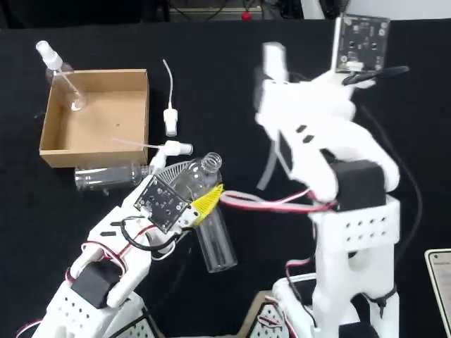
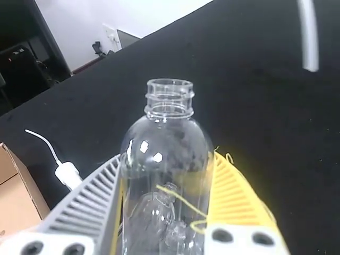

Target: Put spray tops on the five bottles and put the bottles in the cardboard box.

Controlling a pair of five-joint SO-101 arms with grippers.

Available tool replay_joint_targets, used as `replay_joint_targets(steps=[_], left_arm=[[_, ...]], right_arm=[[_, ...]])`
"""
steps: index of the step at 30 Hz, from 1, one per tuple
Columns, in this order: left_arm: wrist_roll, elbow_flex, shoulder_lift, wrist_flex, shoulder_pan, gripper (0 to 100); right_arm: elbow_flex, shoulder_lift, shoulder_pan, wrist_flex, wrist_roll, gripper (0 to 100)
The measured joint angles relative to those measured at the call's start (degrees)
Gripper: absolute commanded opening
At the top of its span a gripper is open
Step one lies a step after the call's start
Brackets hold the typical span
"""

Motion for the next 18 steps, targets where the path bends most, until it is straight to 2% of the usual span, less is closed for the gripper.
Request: replay_joint_targets(steps=[4, 8, 14, 18], left_arm=[[0.0, 0.0, 0.0, 0.0, 0.18, 9], [0.0, 0.0, 0.0, 0.0, 0.09, 9], [0.0, 0.0, 0.0, 0.0, 0.09, 9], [0.0, 0.0, 0.0, 0.0, 0.09, 9]], right_arm=[[8.53, 6.51, 9.67, 0.53, 2.64, 1.2], [14.95, 16.53, 15.74, -3.78, 5.63, 1.2], [16.44, 32.18, 19.6, -14.51, 8.88, 1.2], [14.24, 40.53, 19.43, -16.35, 10.02, 2.2]])
